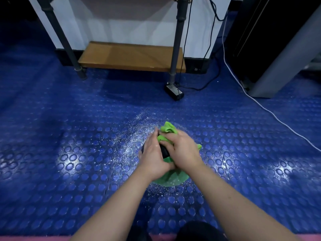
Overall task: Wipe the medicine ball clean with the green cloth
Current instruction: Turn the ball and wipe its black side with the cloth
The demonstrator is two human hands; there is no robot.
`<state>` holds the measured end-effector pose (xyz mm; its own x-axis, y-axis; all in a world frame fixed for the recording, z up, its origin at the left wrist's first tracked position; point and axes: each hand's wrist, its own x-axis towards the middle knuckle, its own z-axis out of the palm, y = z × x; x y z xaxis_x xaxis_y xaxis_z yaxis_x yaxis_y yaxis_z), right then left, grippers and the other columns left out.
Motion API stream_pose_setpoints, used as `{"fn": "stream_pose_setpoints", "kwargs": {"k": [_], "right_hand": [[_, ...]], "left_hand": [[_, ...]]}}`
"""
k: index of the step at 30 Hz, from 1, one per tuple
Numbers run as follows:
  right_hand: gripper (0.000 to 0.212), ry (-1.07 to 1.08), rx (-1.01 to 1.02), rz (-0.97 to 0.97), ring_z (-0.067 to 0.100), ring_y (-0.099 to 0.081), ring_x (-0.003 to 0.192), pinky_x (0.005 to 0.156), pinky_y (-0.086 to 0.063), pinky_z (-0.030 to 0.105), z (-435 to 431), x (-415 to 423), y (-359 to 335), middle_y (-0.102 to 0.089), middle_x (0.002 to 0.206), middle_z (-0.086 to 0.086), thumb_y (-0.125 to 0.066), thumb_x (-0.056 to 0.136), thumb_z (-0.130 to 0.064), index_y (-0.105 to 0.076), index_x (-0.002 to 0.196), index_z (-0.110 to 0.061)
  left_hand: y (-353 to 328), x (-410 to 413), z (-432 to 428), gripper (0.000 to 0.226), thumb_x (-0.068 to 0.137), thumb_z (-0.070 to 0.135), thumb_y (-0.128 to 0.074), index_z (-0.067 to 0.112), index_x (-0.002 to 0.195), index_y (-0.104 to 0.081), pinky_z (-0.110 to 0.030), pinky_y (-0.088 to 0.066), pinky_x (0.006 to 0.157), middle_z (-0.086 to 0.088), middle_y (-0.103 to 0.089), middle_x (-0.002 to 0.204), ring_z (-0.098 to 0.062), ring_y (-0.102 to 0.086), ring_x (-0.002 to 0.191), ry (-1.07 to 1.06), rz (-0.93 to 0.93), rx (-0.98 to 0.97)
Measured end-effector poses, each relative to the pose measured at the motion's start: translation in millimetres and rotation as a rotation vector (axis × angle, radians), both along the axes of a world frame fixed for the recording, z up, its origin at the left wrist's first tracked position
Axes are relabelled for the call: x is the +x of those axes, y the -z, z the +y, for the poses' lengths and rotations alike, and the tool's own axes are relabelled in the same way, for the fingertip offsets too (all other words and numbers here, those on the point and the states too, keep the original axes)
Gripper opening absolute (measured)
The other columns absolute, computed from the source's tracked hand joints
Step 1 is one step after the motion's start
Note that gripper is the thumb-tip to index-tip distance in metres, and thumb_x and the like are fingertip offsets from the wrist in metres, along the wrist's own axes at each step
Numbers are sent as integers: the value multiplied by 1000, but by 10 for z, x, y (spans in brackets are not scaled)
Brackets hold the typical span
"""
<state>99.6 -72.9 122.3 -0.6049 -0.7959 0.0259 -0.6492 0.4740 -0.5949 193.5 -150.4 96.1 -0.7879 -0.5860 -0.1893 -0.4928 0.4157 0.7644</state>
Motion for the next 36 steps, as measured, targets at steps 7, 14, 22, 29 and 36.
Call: {"fn": "stream_pose_setpoints", "kwargs": {"k": [7,14,22,29,36], "right_hand": [[19,331,-44,-143,27,-58,91,72,-44,33,-83,-186,56,-64,90,2,-54,93,-33,-69,99,-23],[26,493,39,-373,24,-53,84,69,-40,30,-121,-415,-51,-59,83,3,-56,92,-37,-67,107,-19],[26,184,-88,-72,18,-58,105,85,-42,24,129,-74,117,-63,117,-3,-57,92,-32,-67,116,-30],[34,315,-332,-157,6,-55,105,92,-31,0,447,106,426,-60,119,1,-56,92,-11,-64,122,-26],[41,289,-388,-238,3,-54,111,98,-30,0,474,225,514,-57,122,-2,-56,93,-8,-56,126,-32]], "left_hand": [[-20,-50,28,147,45,55,-87,20,155,4,-49,-23,117,10,-24,158,-15,-18,146,15,8,-8],[-19,-6,43,148,44,52,-90,26,154,6,-47,-22,118,13,-24,157,-12,-19,145,-13,37,20],[-12,15,0,149,36,69,-71,27,154,11,-50,-24,116,14,-23,156,-13,-20,145,46,15,65],[81,97,-208,158,31,59,-90,32,153,7,-43,-30,117,31,-27,142,-10,-31,142,4,96,337],[112,292,-432,151,39,41,-91,25,154,5,-39,-32,116,16,-28,153,-8,-36,138,-90,181,530]]}}
